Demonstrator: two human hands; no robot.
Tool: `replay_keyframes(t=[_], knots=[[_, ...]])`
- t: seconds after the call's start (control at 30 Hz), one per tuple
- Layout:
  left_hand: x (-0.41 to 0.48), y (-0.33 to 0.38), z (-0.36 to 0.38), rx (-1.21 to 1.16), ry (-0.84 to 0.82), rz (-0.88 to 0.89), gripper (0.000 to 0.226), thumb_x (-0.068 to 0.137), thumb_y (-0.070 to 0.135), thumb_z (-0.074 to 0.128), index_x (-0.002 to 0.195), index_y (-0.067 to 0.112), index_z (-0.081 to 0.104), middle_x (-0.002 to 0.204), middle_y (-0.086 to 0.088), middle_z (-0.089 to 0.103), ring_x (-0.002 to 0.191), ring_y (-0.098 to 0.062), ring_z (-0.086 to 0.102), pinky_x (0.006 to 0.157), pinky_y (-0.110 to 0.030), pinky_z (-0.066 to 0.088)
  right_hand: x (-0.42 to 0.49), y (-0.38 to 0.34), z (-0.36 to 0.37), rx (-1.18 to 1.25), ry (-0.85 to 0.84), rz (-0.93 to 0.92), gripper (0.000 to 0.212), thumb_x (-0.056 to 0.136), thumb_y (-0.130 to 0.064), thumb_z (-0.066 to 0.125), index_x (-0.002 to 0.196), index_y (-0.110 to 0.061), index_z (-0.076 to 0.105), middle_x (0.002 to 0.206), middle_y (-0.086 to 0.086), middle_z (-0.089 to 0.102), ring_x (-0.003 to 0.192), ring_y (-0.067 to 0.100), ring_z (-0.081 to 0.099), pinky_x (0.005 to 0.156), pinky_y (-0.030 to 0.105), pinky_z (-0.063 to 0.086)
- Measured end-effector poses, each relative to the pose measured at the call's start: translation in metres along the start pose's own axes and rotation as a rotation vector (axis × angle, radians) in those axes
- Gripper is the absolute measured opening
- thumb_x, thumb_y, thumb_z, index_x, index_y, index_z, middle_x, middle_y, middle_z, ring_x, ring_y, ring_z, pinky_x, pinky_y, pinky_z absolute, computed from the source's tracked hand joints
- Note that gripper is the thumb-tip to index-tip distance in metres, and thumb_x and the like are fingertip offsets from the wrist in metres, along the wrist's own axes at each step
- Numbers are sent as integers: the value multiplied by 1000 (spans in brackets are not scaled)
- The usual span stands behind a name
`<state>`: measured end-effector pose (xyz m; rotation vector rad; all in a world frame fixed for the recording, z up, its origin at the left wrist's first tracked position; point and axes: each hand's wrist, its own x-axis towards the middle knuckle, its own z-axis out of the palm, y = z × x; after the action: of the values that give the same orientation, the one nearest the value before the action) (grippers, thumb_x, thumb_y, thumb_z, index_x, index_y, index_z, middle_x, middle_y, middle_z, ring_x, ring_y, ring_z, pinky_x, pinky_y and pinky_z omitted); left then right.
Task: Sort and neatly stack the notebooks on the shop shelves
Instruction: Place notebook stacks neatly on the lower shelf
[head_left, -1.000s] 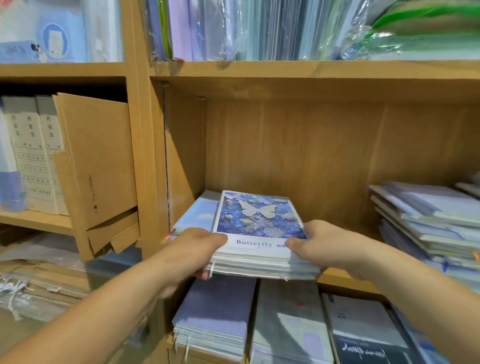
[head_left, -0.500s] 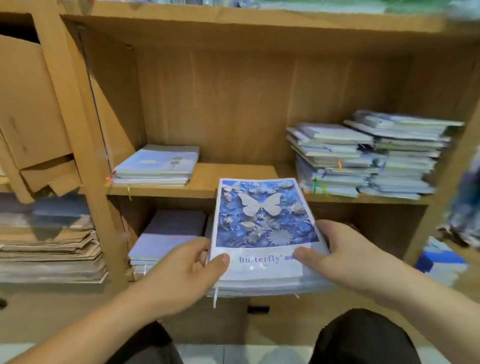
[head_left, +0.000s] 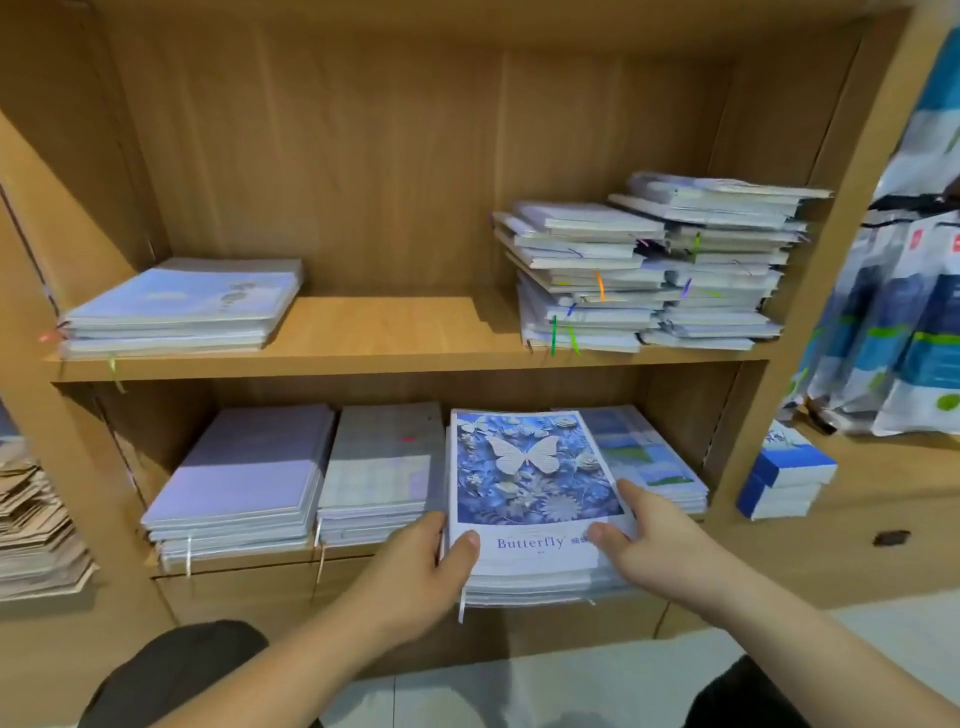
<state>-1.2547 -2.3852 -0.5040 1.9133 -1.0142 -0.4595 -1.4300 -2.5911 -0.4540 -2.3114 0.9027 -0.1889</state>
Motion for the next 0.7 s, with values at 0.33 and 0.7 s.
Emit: replay_keyframes(t=[0.33,0.7], knots=[[133,-51,25,41,77,-59,21,103,44,52,89,30,59,72,19,66,64,13,55,57,-5,38,166,44,22,106,-70,-61,78,102,-39,58,163,-12,17,168,0,25,155,19,23,123,34,26],[174,-67,38,104,126,-165,30,101,55,48,117,34,62,99,19,71,91,-4,66,85,-31,55,216,67,40,145,-41,-75,75,102,-41,58,161,-12,23,165,3,32,153,24,28,120,36,30]])
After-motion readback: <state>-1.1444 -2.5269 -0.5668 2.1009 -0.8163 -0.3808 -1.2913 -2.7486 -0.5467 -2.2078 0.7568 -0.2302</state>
